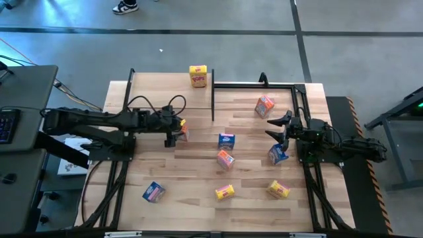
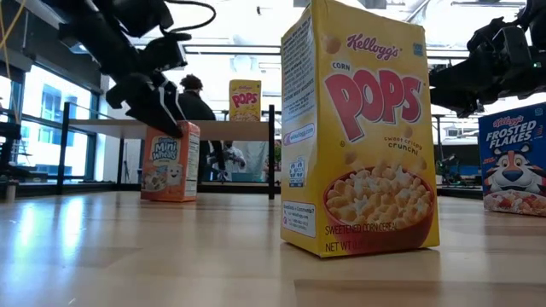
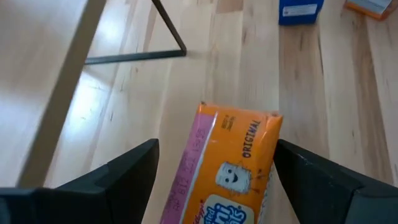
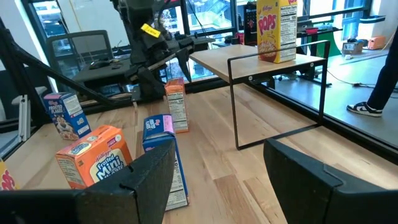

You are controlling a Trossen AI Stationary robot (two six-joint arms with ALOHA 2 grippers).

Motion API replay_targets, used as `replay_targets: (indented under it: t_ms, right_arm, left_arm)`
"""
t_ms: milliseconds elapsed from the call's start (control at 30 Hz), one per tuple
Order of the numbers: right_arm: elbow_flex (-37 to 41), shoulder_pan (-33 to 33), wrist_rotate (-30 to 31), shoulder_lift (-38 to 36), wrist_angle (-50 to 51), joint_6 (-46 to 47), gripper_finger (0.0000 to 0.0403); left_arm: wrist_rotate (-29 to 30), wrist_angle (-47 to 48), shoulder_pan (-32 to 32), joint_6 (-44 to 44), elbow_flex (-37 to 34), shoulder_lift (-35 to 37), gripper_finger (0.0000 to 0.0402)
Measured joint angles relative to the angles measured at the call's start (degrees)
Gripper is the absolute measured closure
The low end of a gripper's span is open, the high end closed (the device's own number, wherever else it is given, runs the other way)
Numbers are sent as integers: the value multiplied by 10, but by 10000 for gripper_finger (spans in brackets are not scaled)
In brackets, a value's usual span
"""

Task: Stack cereal on shelf
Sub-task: Put the left orange cereal box on the shelf

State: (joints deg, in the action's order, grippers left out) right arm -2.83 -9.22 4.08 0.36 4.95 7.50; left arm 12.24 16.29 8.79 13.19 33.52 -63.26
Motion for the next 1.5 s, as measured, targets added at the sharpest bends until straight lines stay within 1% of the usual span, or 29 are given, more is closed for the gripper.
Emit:
replay_targets:
  t_ms: [233, 367, 633, 900, 1067, 1233, 1367, 1500]
  right_arm:
    - [0, 0, 0, 0, 0, 0, 164]
    - [0, 0, 0, 0, 0, 0, 164]
    - [0, 0, 0, 0, 0, 0, 164]
    - [0, 0, 0, 0, 0, 0, 164]
    - [0, 0, 0, 0, 0, 0, 164]
    - [0, 0, 0, 0, 0, 0, 164]
    - [0, 0, 0, 0, 0, 0, 164]
    - [0, 0, 0, 0, 0, 0, 164]
  left_arm:
    - [-16, 5, 10, 0, 0, -23, 102]
    - [-22, 5, 10, -1, 0, -34, 126]
    - [-27, 5, 9, -6, 0, -36, 189]
    - [-27, 6, 9, -6, 0, -36, 238]
    - [-27, 6, 9, -6, 0, -36, 259]
    - [-27, 6, 9, -6, 0, -28, 263]
    - [-29, 56, 9, -10, 26, -21, 262]
    - [-30, 156, 9, -15, 85, -20, 262]
